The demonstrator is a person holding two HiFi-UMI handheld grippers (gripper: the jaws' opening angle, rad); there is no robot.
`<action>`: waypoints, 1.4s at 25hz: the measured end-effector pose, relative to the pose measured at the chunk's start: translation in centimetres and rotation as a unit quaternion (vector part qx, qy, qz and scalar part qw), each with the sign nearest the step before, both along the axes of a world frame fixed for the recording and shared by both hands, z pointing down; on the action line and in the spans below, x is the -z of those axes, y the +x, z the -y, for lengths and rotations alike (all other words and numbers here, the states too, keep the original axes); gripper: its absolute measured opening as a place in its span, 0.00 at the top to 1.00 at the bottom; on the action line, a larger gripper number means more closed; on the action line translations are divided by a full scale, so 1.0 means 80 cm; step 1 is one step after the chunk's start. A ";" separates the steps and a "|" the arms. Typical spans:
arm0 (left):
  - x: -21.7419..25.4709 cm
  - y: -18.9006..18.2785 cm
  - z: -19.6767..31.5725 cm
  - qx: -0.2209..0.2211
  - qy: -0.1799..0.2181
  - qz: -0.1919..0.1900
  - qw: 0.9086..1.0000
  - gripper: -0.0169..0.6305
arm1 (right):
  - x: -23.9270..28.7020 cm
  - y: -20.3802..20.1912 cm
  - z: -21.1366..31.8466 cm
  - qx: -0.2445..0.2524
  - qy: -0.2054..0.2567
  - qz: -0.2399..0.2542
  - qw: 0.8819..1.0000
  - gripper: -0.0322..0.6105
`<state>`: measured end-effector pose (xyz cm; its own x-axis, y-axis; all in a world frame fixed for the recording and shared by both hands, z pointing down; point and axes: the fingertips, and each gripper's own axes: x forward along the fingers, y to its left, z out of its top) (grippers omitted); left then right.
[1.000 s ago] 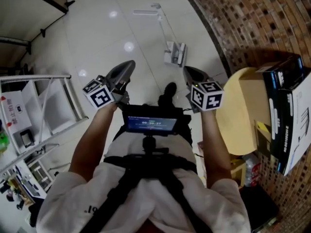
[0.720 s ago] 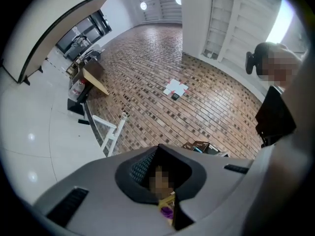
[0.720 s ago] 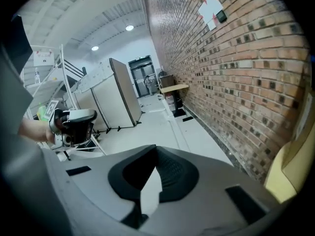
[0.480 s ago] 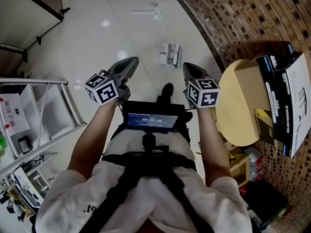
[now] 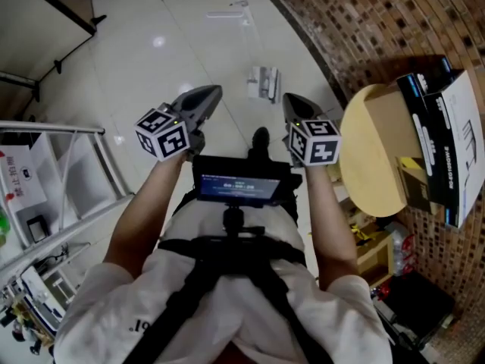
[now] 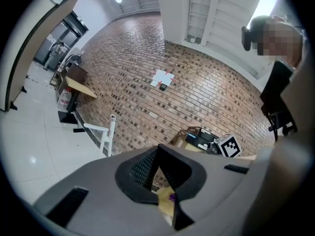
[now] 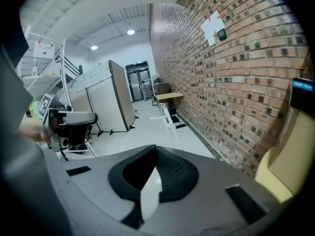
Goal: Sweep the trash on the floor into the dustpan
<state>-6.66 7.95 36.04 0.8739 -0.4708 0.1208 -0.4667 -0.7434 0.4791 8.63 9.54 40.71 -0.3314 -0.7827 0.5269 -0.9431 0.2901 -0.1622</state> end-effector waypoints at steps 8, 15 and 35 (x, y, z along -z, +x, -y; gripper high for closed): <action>0.013 0.013 -0.023 -0.009 -0.004 -0.006 1.000 0.97 | 0.034 0.022 -0.019 -0.032 0.037 0.032 0.998 0.95; 0.029 0.020 -0.035 0.001 -0.003 -0.010 1.000 0.97 | 0.040 0.016 -0.033 0.008 0.021 0.027 0.999 0.95; 0.019 0.069 -0.072 0.042 -0.036 -0.003 0.998 0.97 | 0.033 0.082 -0.065 0.057 -0.023 0.013 0.998 0.95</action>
<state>-1.11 13.72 34.52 0.8326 -0.5327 0.1520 -0.5228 -0.6651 0.5332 15.15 14.75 38.06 -0.4303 -0.7145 0.5516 -0.9000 0.3867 -0.2011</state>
